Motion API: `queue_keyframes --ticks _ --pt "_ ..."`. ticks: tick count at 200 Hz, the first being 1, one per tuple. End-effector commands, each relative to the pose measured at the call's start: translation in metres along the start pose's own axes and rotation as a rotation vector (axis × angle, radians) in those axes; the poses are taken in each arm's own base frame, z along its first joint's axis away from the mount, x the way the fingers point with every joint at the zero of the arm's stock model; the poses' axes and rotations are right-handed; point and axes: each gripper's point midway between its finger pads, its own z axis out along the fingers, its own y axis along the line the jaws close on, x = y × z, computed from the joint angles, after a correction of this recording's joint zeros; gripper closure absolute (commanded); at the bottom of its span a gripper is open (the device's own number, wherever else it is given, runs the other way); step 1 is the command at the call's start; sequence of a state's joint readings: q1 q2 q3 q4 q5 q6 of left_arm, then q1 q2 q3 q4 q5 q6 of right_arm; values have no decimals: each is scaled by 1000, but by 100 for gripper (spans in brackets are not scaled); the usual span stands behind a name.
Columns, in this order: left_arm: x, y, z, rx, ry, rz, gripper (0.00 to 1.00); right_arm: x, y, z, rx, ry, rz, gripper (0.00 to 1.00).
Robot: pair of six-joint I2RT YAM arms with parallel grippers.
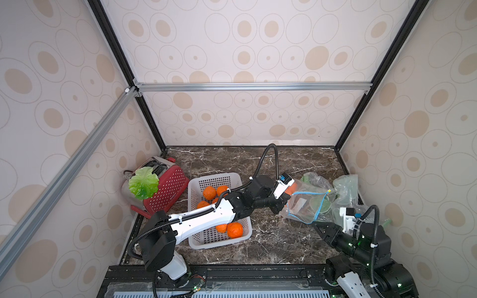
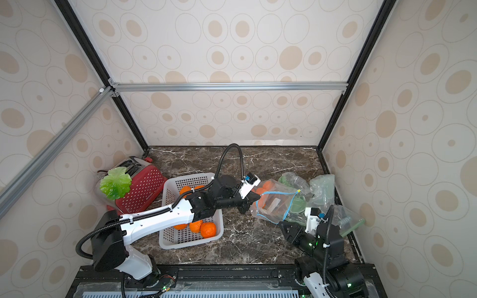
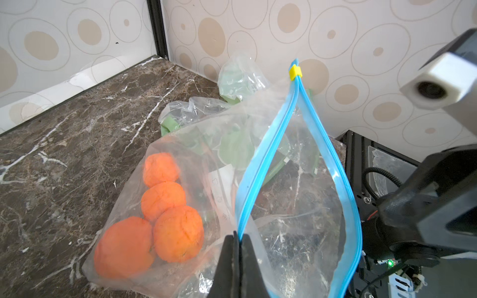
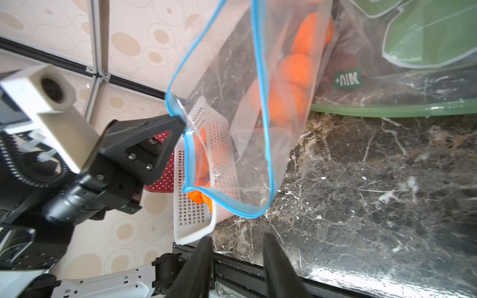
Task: Open the zip-top bag and take out the orange
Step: Open the zipper of the food storage bag at the center of the board, then adjust the zipper food storage bag at the center of the board.
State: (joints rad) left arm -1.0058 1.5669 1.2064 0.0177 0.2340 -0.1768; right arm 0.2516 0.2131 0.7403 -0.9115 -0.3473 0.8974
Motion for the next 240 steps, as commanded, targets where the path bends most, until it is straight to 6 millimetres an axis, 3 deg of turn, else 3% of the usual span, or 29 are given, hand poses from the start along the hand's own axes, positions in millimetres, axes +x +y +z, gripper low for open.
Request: queue_keyframes --ticks 1,26,51,67,86,111,158,173,194,207,240 --pt "-18 -4 -3 12 -55 -1 100 -10 18 -1 -29 2 -188 62" --pt "-16 -6 0 26 -43 0 100 -27 39 12 -95 -30 -248 69" --pt "-17 -8 -1 36 -43 -3 100 -31 38 41 -92 28 -242 70" --pt "-19 -9 -3 37 -44 6 100 -37 20 61 -2 44 -230 70" --pt "-20 -9 -5 38 -48 7 100 -39 -15 85 132 56 -207 70" --pt "-21 -12 -5 50 -48 0 100 -23 -41 111 160 126 -138 70" --pt "-19 -25 2 138 -34 -28 100 -15 -84 114 267 77 -113 67" --pt "-18 -30 2 167 -15 -24 68 -15 -90 114 267 40 -112 65" --pt "-23 -23 -3 119 -1 11 37 -15 -93 115 264 31 -115 65" --pt "-29 -9 -9 39 4 20 27 -14 -97 115 284 40 -119 65" --pt "-42 41 -19 -126 -1 -38 14 -11 -105 115 310 48 -131 63"
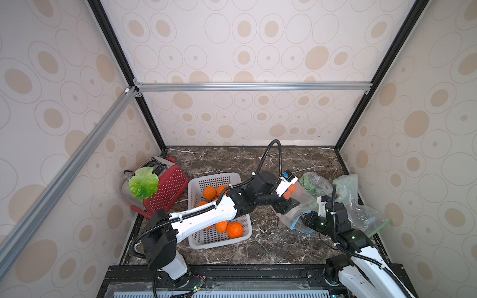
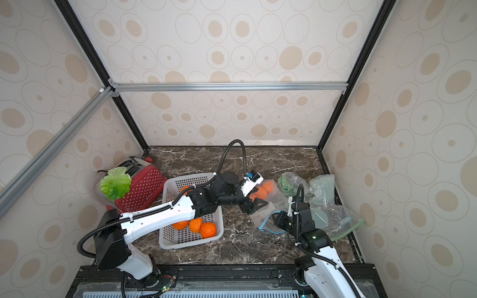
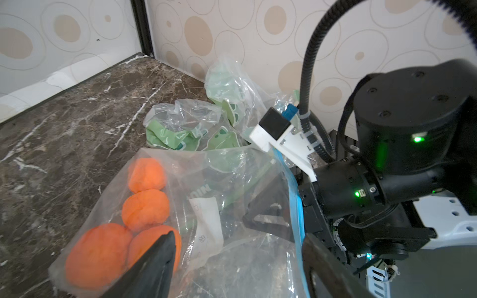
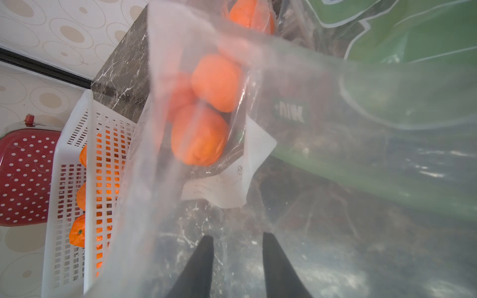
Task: Open the zip-top bag and take out the orange
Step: Adjust the zipper food storage bag at the center of the board.
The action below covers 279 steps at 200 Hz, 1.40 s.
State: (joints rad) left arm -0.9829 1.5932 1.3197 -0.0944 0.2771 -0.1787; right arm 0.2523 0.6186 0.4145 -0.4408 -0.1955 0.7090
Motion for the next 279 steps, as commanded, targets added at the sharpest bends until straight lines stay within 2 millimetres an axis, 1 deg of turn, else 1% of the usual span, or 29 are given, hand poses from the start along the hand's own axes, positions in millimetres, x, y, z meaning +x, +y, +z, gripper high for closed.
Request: queue_keyframes --ticks 1,15,26,36,54,61,70,80,91,116,124,140,157,179,190,202,222,231,244,250,262,275,279 --pt "-24 40 -18 -153 -27 -26 13 -1 -6 2 25 -19 -12 63" --pt "-22 68 -16 -233 -10 -71 8 -1 -9 3 28 -33 -24 62" --pt "-19 92 -10 -256 -4 -143 8 0 -13 4 36 -43 -19 62" --pt "-14 113 -2 -264 4 -212 7 1 -14 4 36 -45 -24 61" --pt "-7 137 21 -244 37 -255 6 3 -17 5 46 -39 -32 61" --pt "0 148 32 -253 74 -257 6 4 -18 4 51 -36 -36 61" --pt "10 156 46 -252 129 -251 6 5 -19 3 59 -29 -40 61" --pt "25 168 61 -266 193 -252 6 7 -19 2 58 -19 -44 60" --pt "40 181 73 -293 251 -263 5 8 -19 2 55 -12 -43 60" --pt "65 205 96 -304 298 -280 1 11 -18 1 39 -9 -36 59" --pt "71 207 104 -279 314 -282 1 12 -18 1 37 -10 -31 59" --pt "79 206 117 -234 338 -267 1 14 -20 1 34 -9 -26 59" --pt "87 198 127 -165 353 -266 1 16 -21 1 37 -7 -27 59" --pt "96 189 135 -89 364 -270 2 17 -22 0 39 -8 -29 59" --pt "98 184 138 -55 372 -276 8 18 -22 0 36 -9 -27 59" --pt "99 177 140 -7 373 -288 19 18 -23 1 34 -10 -25 59" --pt "102 165 140 64 375 -305 40 20 -24 3 34 -3 -22 58" --pt "102 161 139 83 378 -306 51 21 -25 4 38 3 -19 58" --pt "104 156 136 104 387 -303 62 22 -25 5 37 9 -16 58" --pt "105 155 134 108 392 -299 68 22 -24 6 33 8 -17 58" --pt "105 154 131 106 399 -293 84 22 -25 7 34 10 -15 58" --pt "102 155 128 94 397 -285 100 22 -25 9 35 10 -16 58" --pt "99 155 127 88 392 -279 100 22 -26 9 35 8 -16 58"
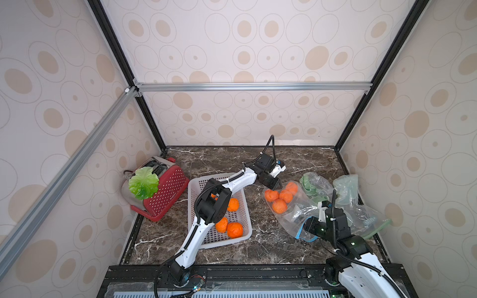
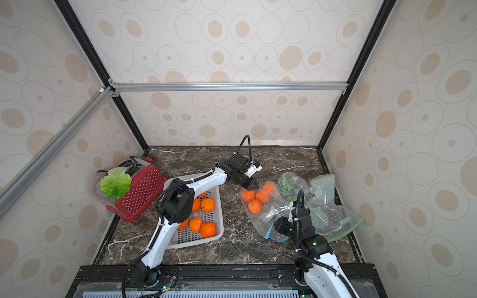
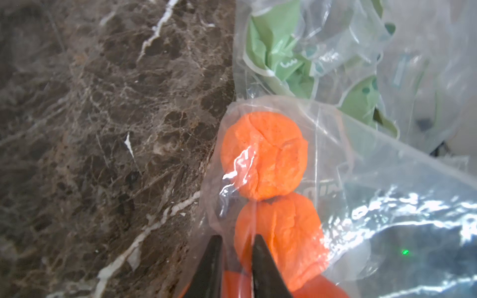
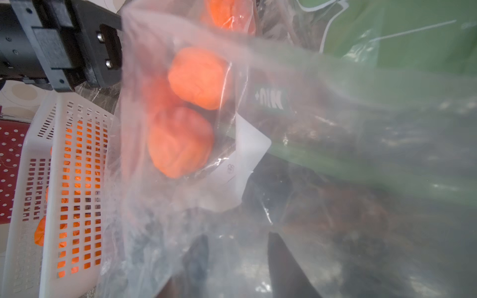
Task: Open the zip-top bag and take out the orange
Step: Adjust the zipper food storage bag at the center of the board.
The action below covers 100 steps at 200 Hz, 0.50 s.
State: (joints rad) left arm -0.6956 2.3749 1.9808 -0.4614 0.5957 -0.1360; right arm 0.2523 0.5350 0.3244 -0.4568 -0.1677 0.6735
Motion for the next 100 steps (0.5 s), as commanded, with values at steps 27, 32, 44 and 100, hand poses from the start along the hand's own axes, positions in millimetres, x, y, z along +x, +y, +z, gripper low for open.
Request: queue_keyframes --ticks 27,32,44,100 --pt "-21 -20 -38 8 -68 63 100 0 4 11 -38 -5 -5 58" --pt "-26 -25 -44 14 -86 75 100 1 7 12 -57 -3 -15 58" --pt "-36 -38 -61 24 -135 107 100 -2 16 15 -110 -16 -37 58" --pt "-43 -95 -123 -25 -249 320 100 -17 27 21 -202 -132 -94 51"
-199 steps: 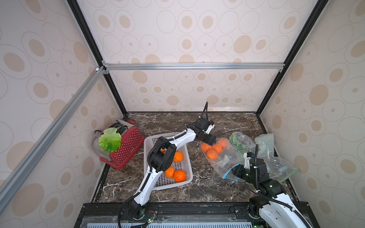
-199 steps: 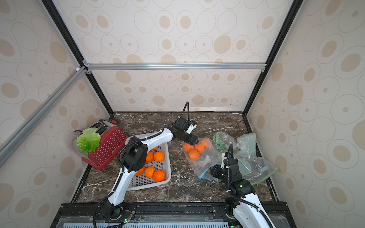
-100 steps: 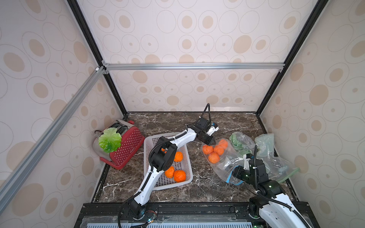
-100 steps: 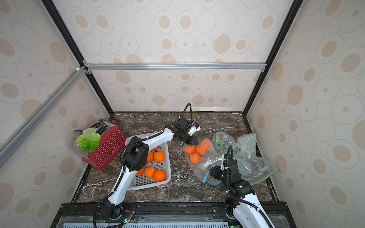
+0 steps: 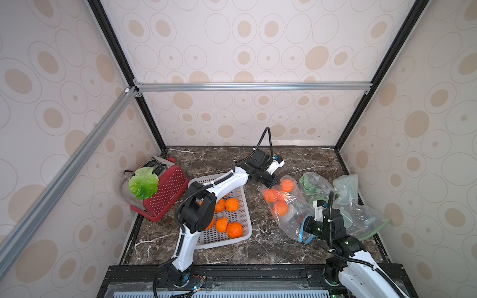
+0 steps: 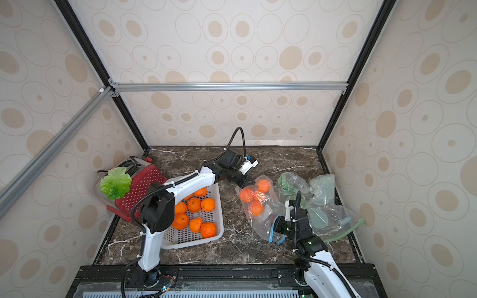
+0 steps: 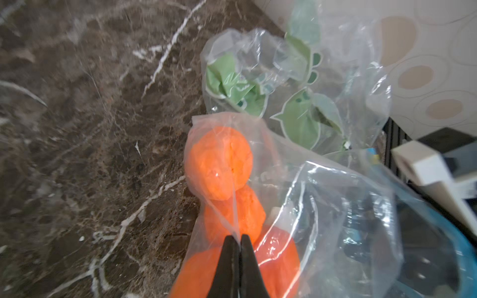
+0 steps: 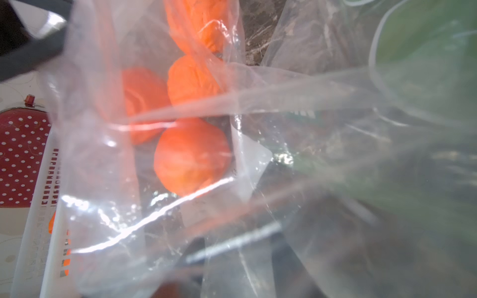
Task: Open the zip-top bag and take out the orange
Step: Adjust the zipper food storage bag at the center of the board.
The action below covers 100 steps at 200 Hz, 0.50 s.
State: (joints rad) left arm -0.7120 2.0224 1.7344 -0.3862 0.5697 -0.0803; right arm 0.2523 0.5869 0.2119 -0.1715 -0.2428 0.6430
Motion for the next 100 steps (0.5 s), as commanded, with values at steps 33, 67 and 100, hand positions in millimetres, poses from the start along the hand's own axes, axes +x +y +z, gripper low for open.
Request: queue_keyframes --ticks 33,67,100 --pt "-18 -35 -22 9 -101 165 100 -13 8 7 -87 -114 -25 45" --pt "-7 -26 -5 8 -68 133 100 -15 3 10 -63 -122 -37 36" --pt "8 -9 14 -29 -19 104 100 -9 -3 15 -21 -68 -26 31"
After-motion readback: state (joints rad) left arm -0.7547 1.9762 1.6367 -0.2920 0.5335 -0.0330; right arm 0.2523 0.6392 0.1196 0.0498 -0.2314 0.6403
